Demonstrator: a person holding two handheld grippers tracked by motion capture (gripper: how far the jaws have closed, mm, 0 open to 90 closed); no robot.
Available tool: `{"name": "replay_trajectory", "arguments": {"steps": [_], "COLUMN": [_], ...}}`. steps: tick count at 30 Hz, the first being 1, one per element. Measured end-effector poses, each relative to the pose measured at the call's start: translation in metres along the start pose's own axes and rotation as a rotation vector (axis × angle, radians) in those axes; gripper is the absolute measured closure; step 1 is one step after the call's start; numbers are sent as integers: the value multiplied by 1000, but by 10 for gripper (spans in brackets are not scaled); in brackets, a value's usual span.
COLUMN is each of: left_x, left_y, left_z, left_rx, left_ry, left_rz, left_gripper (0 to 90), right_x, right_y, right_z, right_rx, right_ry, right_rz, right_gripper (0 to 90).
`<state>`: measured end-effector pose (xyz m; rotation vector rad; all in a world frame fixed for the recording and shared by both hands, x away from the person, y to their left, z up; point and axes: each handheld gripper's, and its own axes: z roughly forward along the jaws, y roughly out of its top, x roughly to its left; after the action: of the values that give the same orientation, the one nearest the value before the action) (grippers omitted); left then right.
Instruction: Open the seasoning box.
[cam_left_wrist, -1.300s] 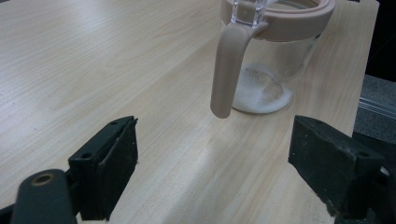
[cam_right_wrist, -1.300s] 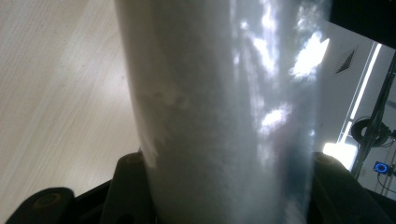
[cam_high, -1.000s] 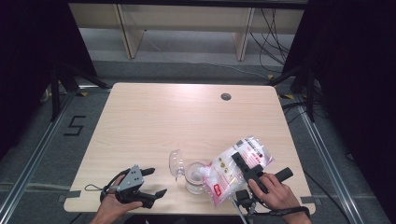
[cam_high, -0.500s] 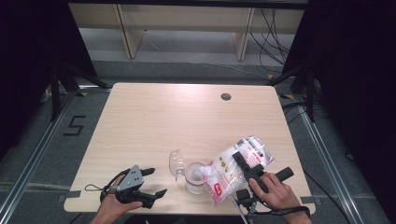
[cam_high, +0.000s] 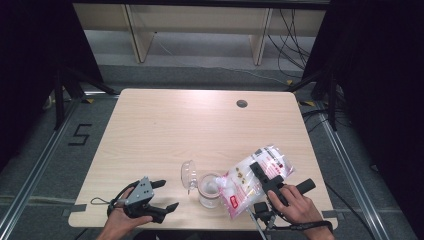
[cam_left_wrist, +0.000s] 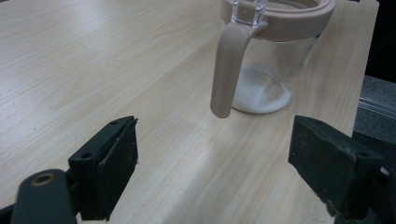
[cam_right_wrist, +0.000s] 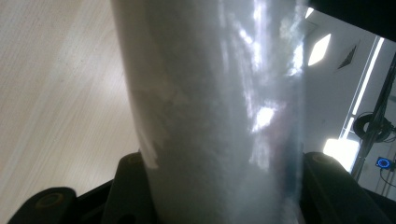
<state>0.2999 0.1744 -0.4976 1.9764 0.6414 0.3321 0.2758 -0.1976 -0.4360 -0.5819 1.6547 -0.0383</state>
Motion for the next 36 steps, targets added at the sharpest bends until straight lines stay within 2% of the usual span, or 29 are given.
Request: {"name": "replay_trajectory", "arguments": {"steps": [2, 3, 4, 7, 13, 36], "left_x": [0, -1, 0, 0, 0, 0], "left_y": [0, 0, 0, 0, 0, 0], "left_z": [0, 0, 0, 0, 0, 0], "left_rx": [0, 0, 4, 2, 5, 0], "left_ry": [0, 5, 7, -2, 7, -1], "left_rz": [0, -3, 2, 1, 3, -6], "left_gripper": [154, 154, 154, 154, 154, 154], "right_x": [1, -1, -1, -1, -1, -3], "right_y": [0, 1, 1, 1, 1, 1], "right_z": [0, 0, 0, 0, 0, -2], "right_rx": [5, -6, -8, -6, -5, -14], "right_ry": [5, -4, -7, -4, -2, -8], "right_rz": [20, -6, -7, -2, 0, -2], "right_gripper": [561, 561, 562, 562, 564, 580]}}
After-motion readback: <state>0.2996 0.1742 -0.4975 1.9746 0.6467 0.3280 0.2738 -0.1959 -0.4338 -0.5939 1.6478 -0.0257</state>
